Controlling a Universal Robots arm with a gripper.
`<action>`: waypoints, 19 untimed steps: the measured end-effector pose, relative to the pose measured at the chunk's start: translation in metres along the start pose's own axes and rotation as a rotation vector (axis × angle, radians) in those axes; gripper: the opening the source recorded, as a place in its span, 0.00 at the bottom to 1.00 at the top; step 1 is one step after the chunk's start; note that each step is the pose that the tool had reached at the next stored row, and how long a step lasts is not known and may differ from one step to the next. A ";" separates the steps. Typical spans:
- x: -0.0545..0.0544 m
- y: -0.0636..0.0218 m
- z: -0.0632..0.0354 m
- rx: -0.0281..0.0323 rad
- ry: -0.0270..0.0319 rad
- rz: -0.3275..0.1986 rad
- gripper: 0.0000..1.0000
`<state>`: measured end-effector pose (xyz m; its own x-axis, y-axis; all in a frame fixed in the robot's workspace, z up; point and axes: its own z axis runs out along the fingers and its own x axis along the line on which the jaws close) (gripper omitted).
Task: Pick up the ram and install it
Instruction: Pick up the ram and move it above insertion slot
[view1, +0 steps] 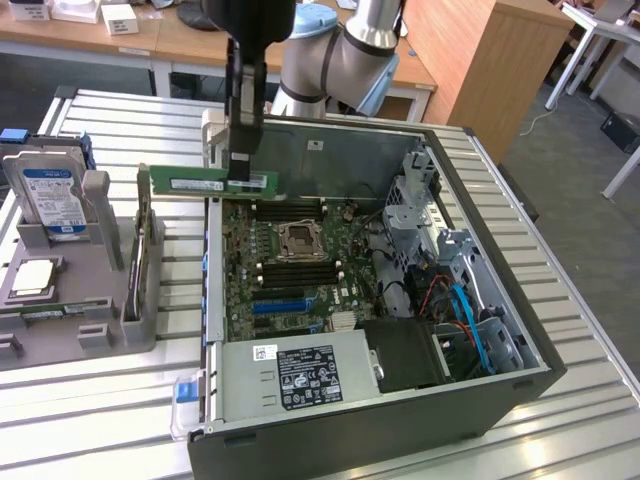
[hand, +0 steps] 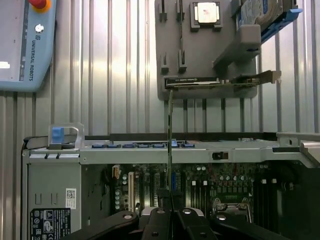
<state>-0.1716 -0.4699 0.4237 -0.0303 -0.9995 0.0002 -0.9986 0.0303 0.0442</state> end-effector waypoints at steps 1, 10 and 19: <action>0.000 -0.0034 -0.0002 0.0000 0.0000 0.000 0.12; -0.001 -0.0326 -0.0014 0.0000 0.0001 -0.002 0.12; -0.002 -0.0584 -0.0025 0.0001 0.0001 -0.003 0.12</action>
<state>-0.1132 -0.4699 0.4236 -0.0273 -0.9996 0.0002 -0.9987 0.0273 0.0441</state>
